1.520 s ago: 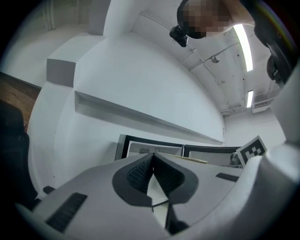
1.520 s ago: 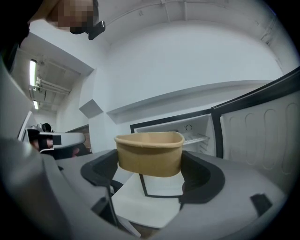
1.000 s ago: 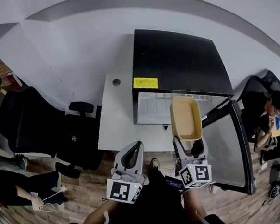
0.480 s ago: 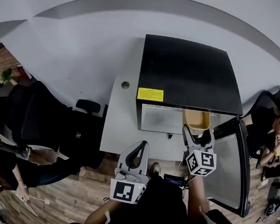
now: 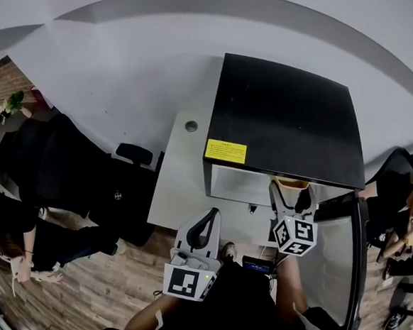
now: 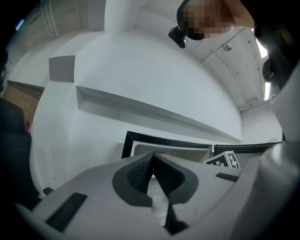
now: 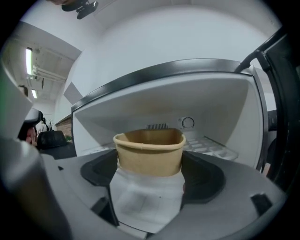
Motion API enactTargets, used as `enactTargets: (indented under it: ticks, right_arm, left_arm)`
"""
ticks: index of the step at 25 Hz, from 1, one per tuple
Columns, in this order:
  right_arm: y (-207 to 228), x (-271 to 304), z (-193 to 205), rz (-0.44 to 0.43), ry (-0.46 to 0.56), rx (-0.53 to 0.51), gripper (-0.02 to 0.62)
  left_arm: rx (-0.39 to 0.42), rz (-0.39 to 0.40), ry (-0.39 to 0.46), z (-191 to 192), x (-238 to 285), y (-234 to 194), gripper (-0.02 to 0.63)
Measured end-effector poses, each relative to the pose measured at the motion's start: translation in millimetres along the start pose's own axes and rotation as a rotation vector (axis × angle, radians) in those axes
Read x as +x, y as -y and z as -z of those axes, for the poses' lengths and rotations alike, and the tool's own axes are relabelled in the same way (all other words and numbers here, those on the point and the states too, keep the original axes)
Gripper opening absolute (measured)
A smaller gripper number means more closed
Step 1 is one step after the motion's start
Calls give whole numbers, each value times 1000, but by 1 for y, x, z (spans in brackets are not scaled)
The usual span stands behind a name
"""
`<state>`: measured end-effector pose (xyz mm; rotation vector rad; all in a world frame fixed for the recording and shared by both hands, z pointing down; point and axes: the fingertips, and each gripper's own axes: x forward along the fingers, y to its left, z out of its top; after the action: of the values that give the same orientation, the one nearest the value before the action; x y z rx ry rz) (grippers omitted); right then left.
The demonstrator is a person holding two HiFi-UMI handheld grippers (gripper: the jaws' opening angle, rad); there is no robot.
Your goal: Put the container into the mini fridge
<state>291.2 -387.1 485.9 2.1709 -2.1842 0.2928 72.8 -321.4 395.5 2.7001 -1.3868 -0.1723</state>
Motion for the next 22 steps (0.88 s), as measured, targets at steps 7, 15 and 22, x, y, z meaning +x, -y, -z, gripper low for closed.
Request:
enactTargets:
  ticks: [7,15,22]
  right_arm:
    - [4,16,-1,6,-17,-41,441]
    - [7,24,1,23,-29,-45,442]
    - [3,25,2,8,-39,-50,442]
  left_arm:
    - [-10,-33,-4,4,9,-6,9]
    - [-11,-46,-9,4,13,-12,9]
    - [-14,-39,-6,2,13,-16,9]
